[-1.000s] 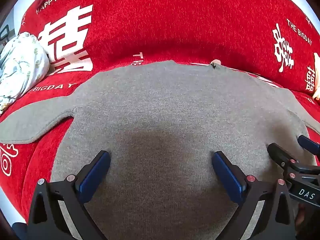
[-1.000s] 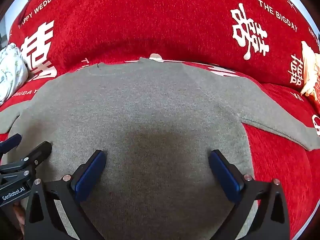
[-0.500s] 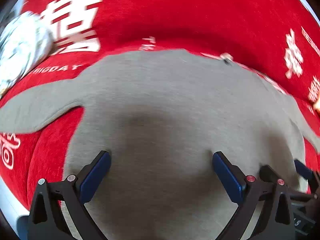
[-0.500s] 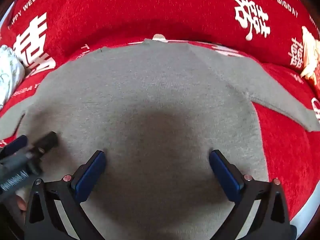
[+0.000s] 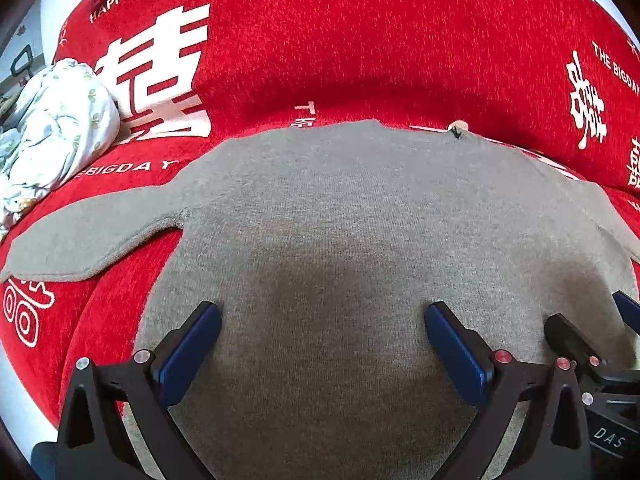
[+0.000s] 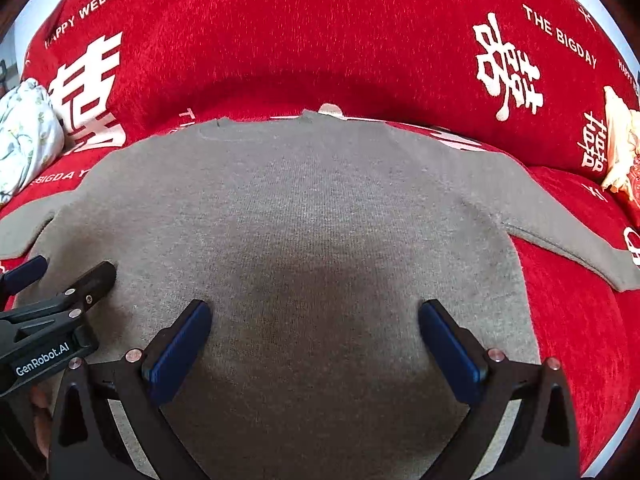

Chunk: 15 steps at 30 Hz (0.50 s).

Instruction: Fold small clothes

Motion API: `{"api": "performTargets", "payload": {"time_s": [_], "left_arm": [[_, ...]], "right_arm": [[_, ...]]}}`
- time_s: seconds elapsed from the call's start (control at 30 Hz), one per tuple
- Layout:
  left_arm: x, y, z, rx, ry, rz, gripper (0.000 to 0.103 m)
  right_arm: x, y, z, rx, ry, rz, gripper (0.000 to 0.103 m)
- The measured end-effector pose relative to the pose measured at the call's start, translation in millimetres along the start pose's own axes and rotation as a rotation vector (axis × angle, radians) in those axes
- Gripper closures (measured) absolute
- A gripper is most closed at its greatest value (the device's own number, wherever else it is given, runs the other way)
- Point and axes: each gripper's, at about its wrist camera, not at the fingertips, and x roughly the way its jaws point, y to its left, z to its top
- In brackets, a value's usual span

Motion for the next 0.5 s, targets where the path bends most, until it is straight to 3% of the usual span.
{"api": "performTargets", "payload": {"time_s": [0.27,0.5], "left_arm": [[4,-1,5,0.003,0.027,0.000,0.000],[10,-1,17,0.003,0.146,0.002,0.000]], "right_arm": [[2,0,0,0.004,0.019,-0.002,0.000],[7,0,13,0.001,0.133,-0.011,0.000]]}}
